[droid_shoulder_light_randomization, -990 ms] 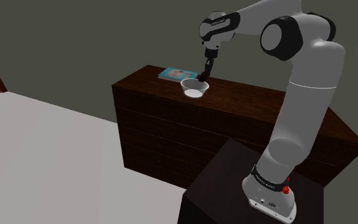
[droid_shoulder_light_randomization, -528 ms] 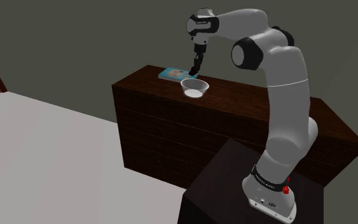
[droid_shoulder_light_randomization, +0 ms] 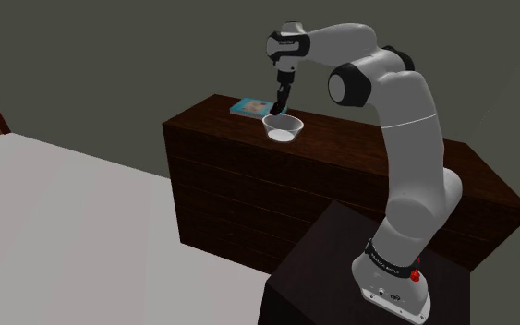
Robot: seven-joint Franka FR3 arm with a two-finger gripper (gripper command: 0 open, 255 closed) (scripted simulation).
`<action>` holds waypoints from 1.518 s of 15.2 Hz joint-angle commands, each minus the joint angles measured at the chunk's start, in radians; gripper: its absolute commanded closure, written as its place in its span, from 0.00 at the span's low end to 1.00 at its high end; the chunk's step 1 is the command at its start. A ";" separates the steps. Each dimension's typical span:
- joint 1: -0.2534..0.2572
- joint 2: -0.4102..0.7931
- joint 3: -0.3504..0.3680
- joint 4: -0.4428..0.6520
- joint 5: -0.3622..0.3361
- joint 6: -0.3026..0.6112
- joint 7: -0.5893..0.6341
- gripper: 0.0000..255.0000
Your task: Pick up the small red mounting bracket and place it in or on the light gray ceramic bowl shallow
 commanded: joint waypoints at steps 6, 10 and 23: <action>0.015 -0.004 0.002 -0.100 0.002 0.095 -0.005 1.00; 0.018 0.000 0.003 -0.122 0.004 0.120 -0.006 1.00; 0.011 -0.005 0.001 -0.061 0.000 0.056 -0.001 0.00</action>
